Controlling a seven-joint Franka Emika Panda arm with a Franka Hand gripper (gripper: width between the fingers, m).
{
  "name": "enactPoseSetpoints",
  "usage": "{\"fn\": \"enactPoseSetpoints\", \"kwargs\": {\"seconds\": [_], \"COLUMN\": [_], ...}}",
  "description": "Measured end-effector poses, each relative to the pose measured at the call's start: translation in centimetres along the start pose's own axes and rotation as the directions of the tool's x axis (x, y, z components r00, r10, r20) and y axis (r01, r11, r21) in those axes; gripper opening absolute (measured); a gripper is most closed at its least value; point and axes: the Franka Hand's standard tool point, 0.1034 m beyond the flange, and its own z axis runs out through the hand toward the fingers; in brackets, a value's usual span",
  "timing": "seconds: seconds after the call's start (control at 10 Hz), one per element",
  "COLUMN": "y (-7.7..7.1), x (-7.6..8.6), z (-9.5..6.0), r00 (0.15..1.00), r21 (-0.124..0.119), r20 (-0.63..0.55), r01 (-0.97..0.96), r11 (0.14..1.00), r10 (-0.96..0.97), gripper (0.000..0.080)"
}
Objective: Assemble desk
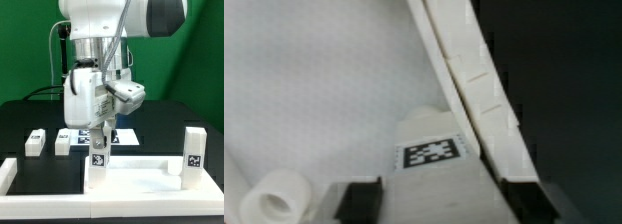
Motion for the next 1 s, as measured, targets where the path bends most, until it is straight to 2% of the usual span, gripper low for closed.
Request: {"fn": "enactPoseSetpoints", "kwargs": {"seconds": [0.3,0.4,0.5,0.6,0.7,0.8,0.9,1.0], "y": [0.0,0.1,0.1,0.2,0.1,0.6,1.4,2.1], "x": [0.1,-0.1,-0.1,-0.2,-1.0,-2.1,-2.8,-3.4], "z": [0.0,0.0,0.0,0.0,-0.9,-2.6,-3.2,-3.6], "r00": [0.999,0.999,0.999,1.0,1.0,0.998,0.997,0.994], "r21": [0.005,0.003,0.003,0.003,0.012,0.022,0.014,-0.006], "r20": [-0.008,-0.003,-0.002,-0.002,0.012,0.034,0.044,0.052], "r01": [-0.043,-0.039,-0.038,-0.03,0.008,0.045,0.066,0.097], "r11": [0.999,0.999,0.999,1.0,1.0,0.999,0.998,0.995], "r10": [0.043,0.039,0.038,0.03,-0.008,-0.046,-0.067,-0.096], "gripper": [0.0324,0.0476,0.0589,0.0589,0.0639,0.0646,0.0646,0.0646]}}
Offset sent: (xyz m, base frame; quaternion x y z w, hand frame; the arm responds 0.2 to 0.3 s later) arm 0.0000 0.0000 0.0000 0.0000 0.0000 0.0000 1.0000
